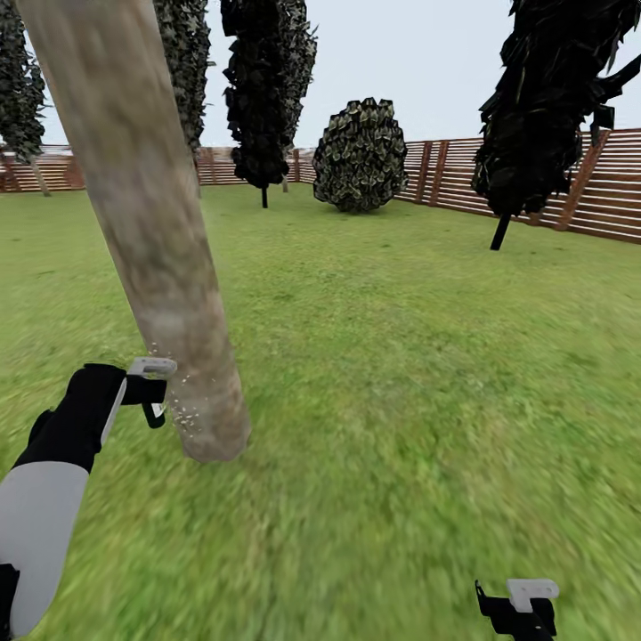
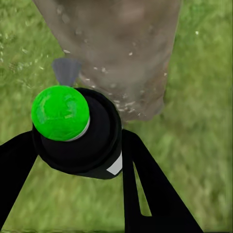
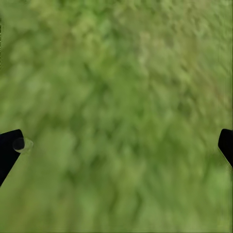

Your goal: In the garden, pick up the pesticide atomizer on the floor and spray pesticide onto both trees until each tree trunk is fully covered.

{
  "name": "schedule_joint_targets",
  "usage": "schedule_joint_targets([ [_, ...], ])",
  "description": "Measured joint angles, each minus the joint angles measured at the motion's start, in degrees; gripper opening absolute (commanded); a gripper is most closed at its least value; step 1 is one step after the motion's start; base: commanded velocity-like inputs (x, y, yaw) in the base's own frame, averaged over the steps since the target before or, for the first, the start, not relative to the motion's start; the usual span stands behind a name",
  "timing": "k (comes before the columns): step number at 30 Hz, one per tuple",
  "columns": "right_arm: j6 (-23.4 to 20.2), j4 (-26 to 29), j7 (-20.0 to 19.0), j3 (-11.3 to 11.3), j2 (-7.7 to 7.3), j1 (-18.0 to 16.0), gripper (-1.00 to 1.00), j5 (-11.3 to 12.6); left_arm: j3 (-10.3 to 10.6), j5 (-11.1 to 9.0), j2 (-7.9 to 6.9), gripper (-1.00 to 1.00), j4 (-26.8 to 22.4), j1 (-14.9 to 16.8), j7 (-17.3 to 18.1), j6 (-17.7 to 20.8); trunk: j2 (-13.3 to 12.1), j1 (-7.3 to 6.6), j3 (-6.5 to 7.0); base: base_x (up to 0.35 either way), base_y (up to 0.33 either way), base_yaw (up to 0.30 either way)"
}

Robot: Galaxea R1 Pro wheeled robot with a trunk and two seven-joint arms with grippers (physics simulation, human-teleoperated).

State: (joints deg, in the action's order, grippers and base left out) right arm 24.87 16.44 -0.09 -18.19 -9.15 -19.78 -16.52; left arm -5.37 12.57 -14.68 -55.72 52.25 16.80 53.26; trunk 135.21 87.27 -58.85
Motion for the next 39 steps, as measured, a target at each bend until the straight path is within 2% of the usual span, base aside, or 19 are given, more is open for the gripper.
schedule_joint_targets([
  [8, 0.0, 0.0, 0.0, 0.0, 0.01, 0.0, 1.0, 0.0, 0.0, 0.0, 0.05, -1.0, 0.0, -0.1, 0.0, 0.0, 0.0, 0.0, 0.0, 0.011, -0.275, 0.275],
  [22, 0.0, 0.1, 0.0, 0.0, -0.08, 0.0, 1.0, 0.0, 0.5, 0.1, 0.26, -1.0, 0.1, -0.2, -0.1, 0.0, 0.0, 0.0, 0.0, 0.211, -0.218, 0.013],
  [24, 0.0, 0.1, 0.0, 0.0, -0.08, 0.0, 1.0, 0.0, 0.5, 0.0, 0.26, -1.0, 0.1, -1.0, -0.2, -0.1, 0.0, 0.0, 0.0, 0.144, -0.239, 0.0],
  [27, 0.0, 0.1, 0.0, 0.0, -0.08, 0.0, 1.0, 0.0, 0.4, 0.0, 0.26, -1.0, 0.1, -2.0, -0.3, -0.1, 0.0, 0.0, 0.0, 0.038, -0.265, 0.0],
  [33, 0.0, 0.1, 0.0, 0.0, -0.08, 0.0, 1.0, 0.0, 0.8, 0.1, 0.26, -1.0, 0.0, -2.2, -0.3, 0.0, 0.0, 0.0, 0.0, 0.002, -0.273, 0.0],
  [39, 0.0, 0.1, 0.0, 0.0, -0.08, 0.0, 1.0, 0.0, 0.2, 0.2, 0.12, -1.0, 0.3, -2.9, -0.3, -0.1, 0.0, 0.0, 0.0, 0.0, -0.275, 0.134],
])
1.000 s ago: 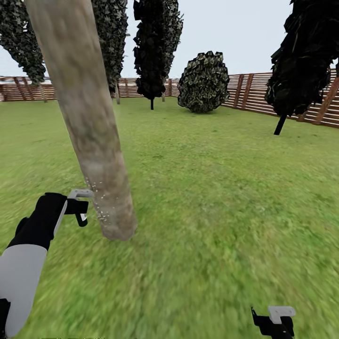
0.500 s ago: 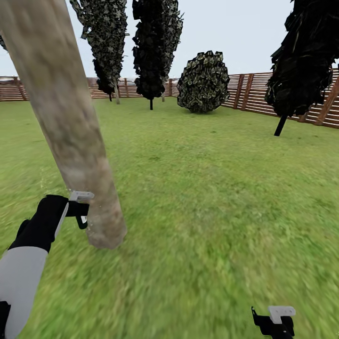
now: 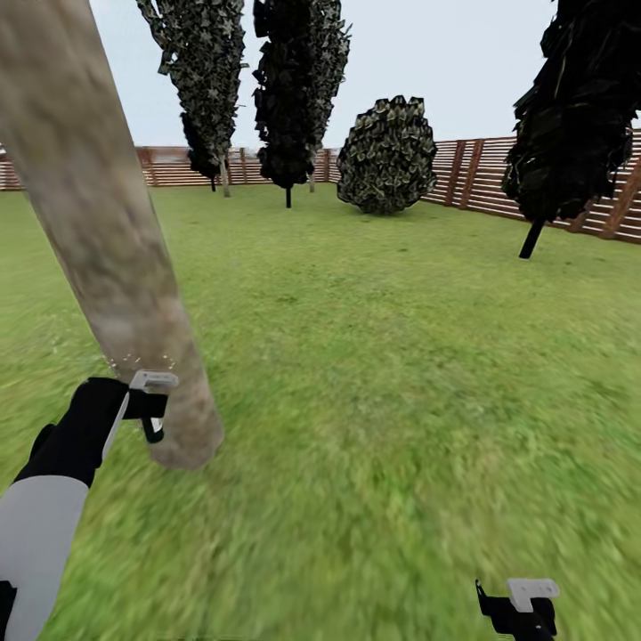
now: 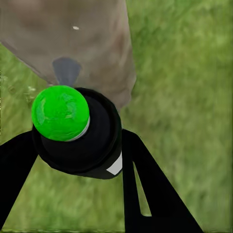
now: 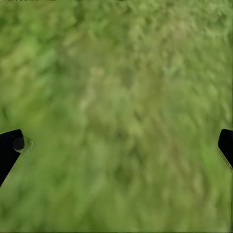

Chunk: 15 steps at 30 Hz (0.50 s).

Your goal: In the garden, pick up the pesticide atomizer on the floor and spray pesticide onto both trees until each tree trunk is fully covered.

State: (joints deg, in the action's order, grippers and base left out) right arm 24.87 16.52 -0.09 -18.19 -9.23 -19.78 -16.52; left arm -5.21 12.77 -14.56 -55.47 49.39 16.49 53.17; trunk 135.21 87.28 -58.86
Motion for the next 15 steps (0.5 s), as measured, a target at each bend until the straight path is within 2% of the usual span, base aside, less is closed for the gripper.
schedule_joint_targets([
  [3, 0.0, 0.0, 0.0, 0.0, 0.0, 0.0, 1.0, 0.0, -0.1, 0.0, -0.05, -1.0, 0.0, -0.1, -0.1, 0.0, 0.0, 0.0, 0.0, -0.037, -0.274, 0.271],
  [7, 0.0, 0.0, 0.0, 0.0, 0.0, 0.0, 1.0, 0.0, -0.2, 0.0, -0.19, -1.0, 0.1, -0.2, -0.1, 0.1, 0.0, 0.0, 0.0, -0.173, -0.231, 0.277],
  [10, 0.0, 0.0, 0.0, 0.0, 0.0, 0.0, 1.0, 0.0, -0.2, 0.1, -0.2, -1.0, 0.6, -0.5, -0.5, 0.0, 0.0, 0.0, 0.0, -0.059, -0.057, 0.277],
  [12, 0.0, 0.0, 0.0, 0.0, 0.0, 0.0, 1.0, 0.0, -0.1, 0.0, -0.08, -1.0, 0.8, -2.0, -1.7, -0.1, 0.0, 0.0, 0.0, -0.008, -0.008, 0.234],
  [14, 0.0, 0.0, 0.0, 0.0, 0.0, 0.0, 1.0, 0.0, 0.0, -0.1, 0.04, -1.0, 0.9, -2.9, -2.1, -1.0, 0.0, 0.0, 0.0, -0.003, -0.003, 0.086],
  [15, 0.0, 0.0, 0.0, 0.0, 0.0, 0.0, 1.0, 0.0, 0.1, -0.5, 0.4, -1.0, 1.6, -3.7, -2.3, -2.6, 0.0, 0.0, -0.01, -0.001, -0.001, 0.022],
])
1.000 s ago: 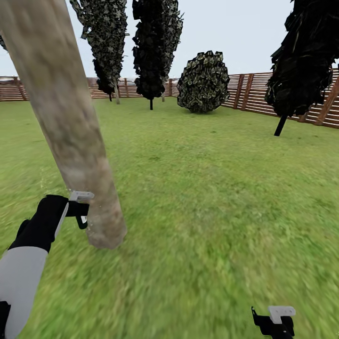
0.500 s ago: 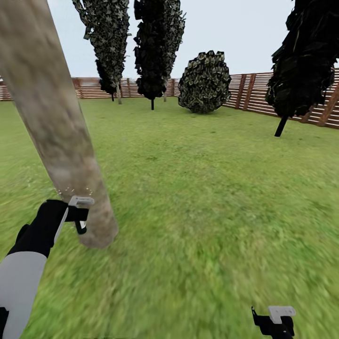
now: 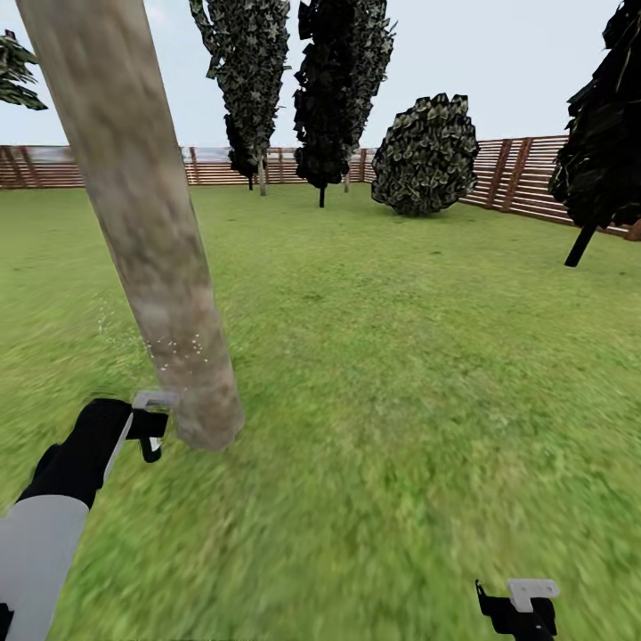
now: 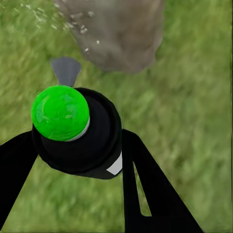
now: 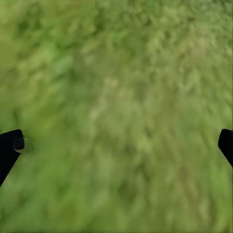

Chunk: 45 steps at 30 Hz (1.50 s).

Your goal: In the garden, pick up the pesticide atomizer on the floor and spray pesticide onto both trees until each tree trunk is fully covered.

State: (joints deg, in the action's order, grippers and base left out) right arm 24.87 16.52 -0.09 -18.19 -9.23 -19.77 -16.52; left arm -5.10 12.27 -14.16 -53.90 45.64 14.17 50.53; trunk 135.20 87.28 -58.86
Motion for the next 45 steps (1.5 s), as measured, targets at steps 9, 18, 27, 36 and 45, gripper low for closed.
schedule_joint_targets([
  [9, 0.0, 0.0, -0.1, 0.0, 0.0, 0.0, 1.0, 0.1, -0.5, 0.8, 1.78, -1.0, 3.7, -1.3, 0.0, -1.3, 0.0, 0.0, 0.0, 0.069, 0.0, 0.003],
  [18, 0.0, 0.0, -0.1, 0.0, 0.0, 0.0, 1.0, 0.1, -0.3, 0.1, 1.75, -1.0, 3.7, -3.7, -0.1, -1.4, 0.0, 0.0, 0.0, 0.327, -0.015, 0.136],
  [27, 0.0, 0.0, -0.1, 0.0, 0.0, 0.0, 1.0, 0.1, -0.1, -0.1, 2.56, -1.0, 3.8, -8.0, -0.2, -3.9, 0.0, 0.0, 0.01, 0.053, -0.03, 0.062],
  [36, 0.0, 0.0, -0.1, 0.0, 0.0, 0.0, 1.0, 0.0, -0.5, 0.0, 5.2, -1.0, 6.1, -8.1, -6.0, -6.0, 0.0, -0.01, 0.01, 0.024, -0.019, 0.0],
  [45, 0.0, 0.0, -0.1, 0.0, 0.08, 0.0, 1.0, 0.1, -1.8, 0.2, 4.87, -1.0, 6.7, -10.6, -6.2, -10.7, 0.0, 0.0, 0.0, 0.205, -0.189, 0.007],
])
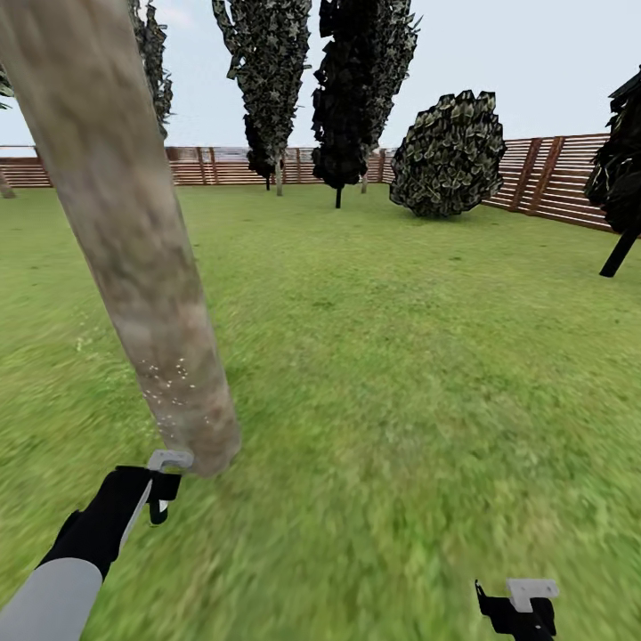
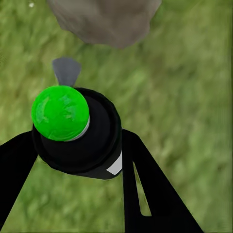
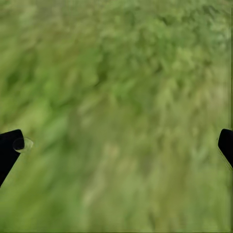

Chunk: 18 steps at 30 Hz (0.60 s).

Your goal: In the garden, pick up the pesticide atomizer on the floor and spray pesticide onto both trees until each tree trunk is fully covered.

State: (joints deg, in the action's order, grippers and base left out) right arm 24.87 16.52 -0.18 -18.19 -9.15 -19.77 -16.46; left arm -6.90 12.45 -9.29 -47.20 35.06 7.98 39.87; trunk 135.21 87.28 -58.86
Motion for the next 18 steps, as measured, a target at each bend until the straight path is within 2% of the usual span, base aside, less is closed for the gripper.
schedule_joint_targets([
  [2, 0.0, 0.0, 0.0, 0.0, 0.01, 0.0, 1.0, 0.0, -2.2, 0.0, 0.02, -1.0, 0.1, -1.1, 0.0, -2.1, 0.0, 0.0, 0.01, 0.238, -0.185, 0.178],
  [4, 0.0, 0.0, 0.0, 0.0, 0.01, 0.0, 1.0, 0.0, -3.2, 0.0, 0.14, -1.0, 0.1, -1.4, -0.1, -2.8, 0.0, 0.0, 0.01, 0.24, -0.184, 0.259],
  [12, 0.0, -0.1, 0.0, 0.1, 0.01, 0.0, 1.0, -0.1, -3.5, 0.1, 0.59, -1.0, 0.0, -2.0, -1.6, -3.0, 0.0, 0.0, 0.01, 0.224, -0.192, 0.275],
  [14, 0.0, -0.1, 0.0, 0.1, 0.04, 0.0, 1.0, -0.1, -3.6, 0.3, 0.32, -1.0, -0.5, -2.0, -2.1, -3.0, 0.0, 0.0, 0.01, 0.031, -0.264, 0.228],
  [18, 0.0, 0.0, 0.0, 0.0, 0.03, 0.0, 1.0, 0.0, -3.5, 0.0, 0.58, -1.0, -0.7, -2.0, -3.3, -3.0, 0.0, 0.0, 0.01, -0.053, -0.273, 0.04],
])
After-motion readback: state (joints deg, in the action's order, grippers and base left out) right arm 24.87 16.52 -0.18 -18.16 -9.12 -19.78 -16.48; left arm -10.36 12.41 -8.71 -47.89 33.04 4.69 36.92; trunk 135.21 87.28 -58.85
